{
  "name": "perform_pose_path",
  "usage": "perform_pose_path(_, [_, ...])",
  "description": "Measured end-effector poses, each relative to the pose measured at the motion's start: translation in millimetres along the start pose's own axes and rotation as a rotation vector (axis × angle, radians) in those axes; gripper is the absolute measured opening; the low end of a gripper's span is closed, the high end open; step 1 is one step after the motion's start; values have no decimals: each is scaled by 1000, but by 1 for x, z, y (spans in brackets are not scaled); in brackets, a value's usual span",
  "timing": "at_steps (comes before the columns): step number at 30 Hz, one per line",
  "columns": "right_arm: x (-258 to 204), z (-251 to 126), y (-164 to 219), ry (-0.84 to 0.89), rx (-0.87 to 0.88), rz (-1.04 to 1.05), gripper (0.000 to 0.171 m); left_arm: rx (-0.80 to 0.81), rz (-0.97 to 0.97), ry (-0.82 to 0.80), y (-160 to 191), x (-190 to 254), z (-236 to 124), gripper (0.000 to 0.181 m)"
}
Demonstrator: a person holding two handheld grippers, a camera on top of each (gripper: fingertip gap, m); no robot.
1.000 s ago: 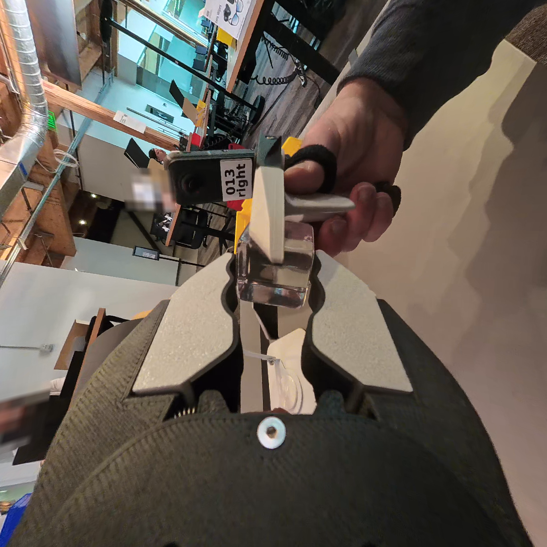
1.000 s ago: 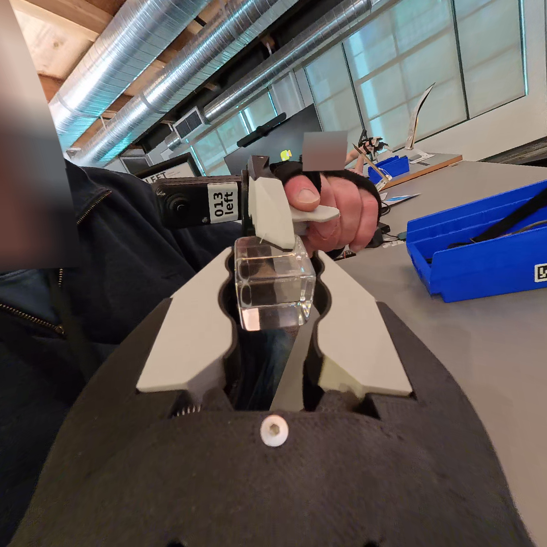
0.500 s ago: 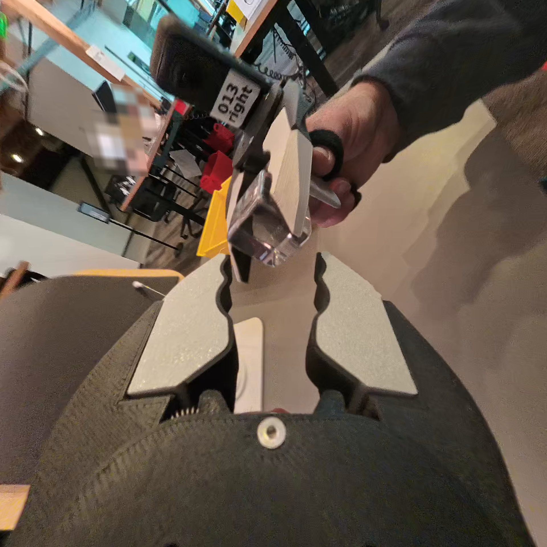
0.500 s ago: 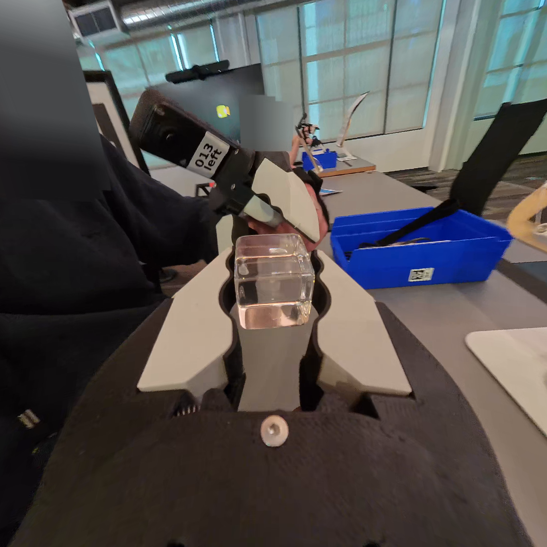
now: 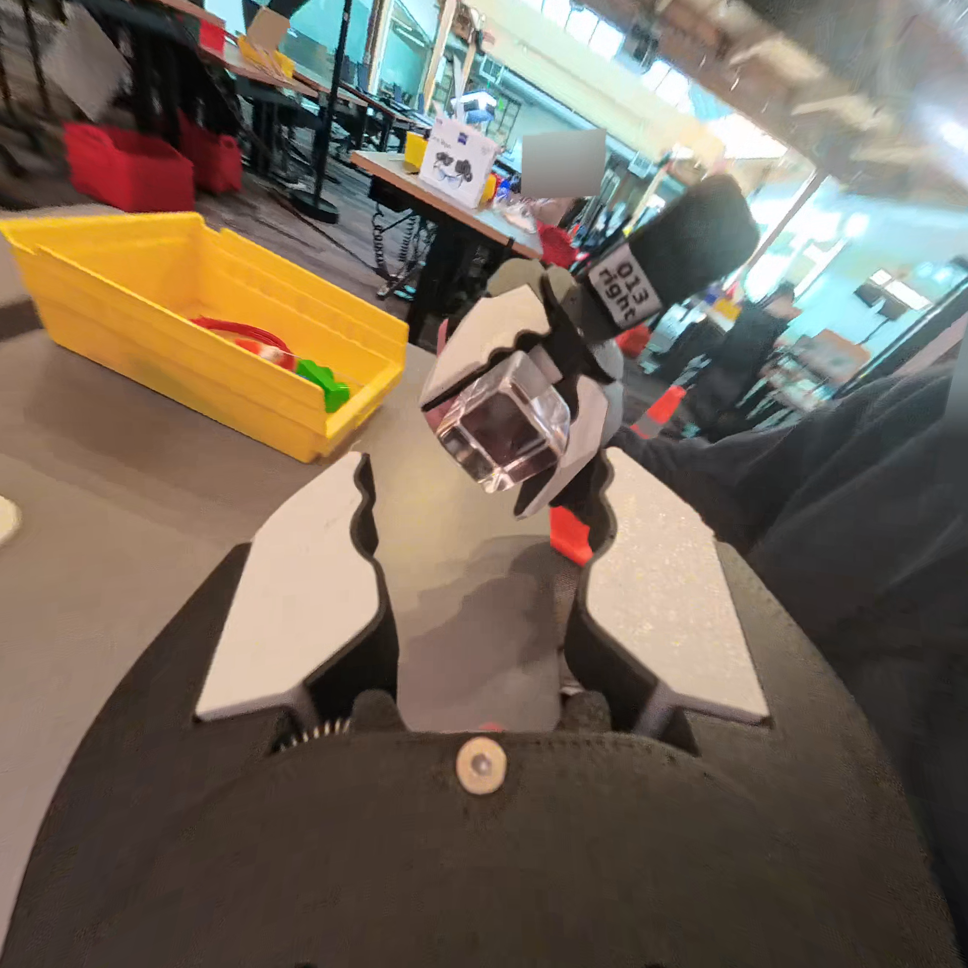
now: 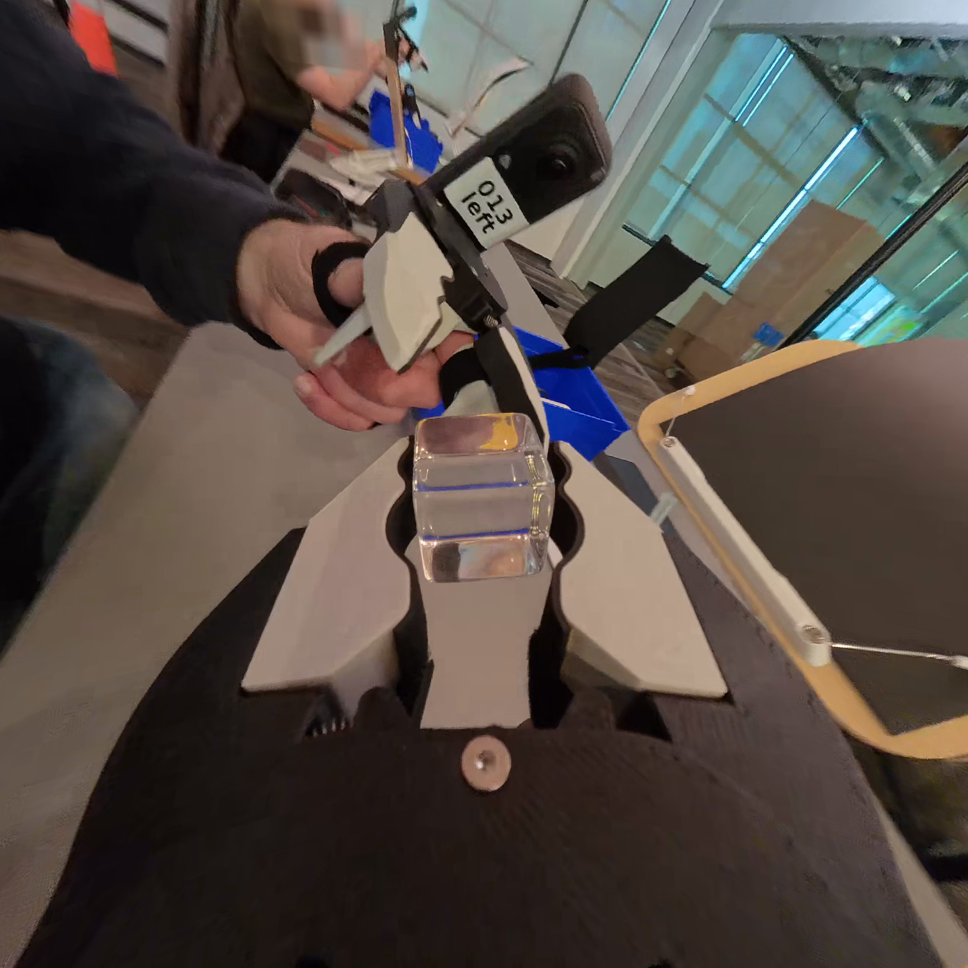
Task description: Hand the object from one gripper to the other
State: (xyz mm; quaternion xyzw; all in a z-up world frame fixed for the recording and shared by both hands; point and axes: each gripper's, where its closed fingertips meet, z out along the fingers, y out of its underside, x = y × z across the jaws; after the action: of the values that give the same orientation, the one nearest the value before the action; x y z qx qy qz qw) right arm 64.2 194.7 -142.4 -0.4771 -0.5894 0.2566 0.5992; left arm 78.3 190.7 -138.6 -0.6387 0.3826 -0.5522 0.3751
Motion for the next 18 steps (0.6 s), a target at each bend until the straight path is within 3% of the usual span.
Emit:
perform_pose_path(5, [-8,5,2,26,-55,-160,47,1,-184,129,7,8,14,87])
perform_pose_path(14, [-15,9,4,58,-83,-288,47,9,-317,247,15,17,29,46])
perform_pose_path(18, [-17,9,5,67,-83,-314,47,23,-305,243,18,17,29,45])
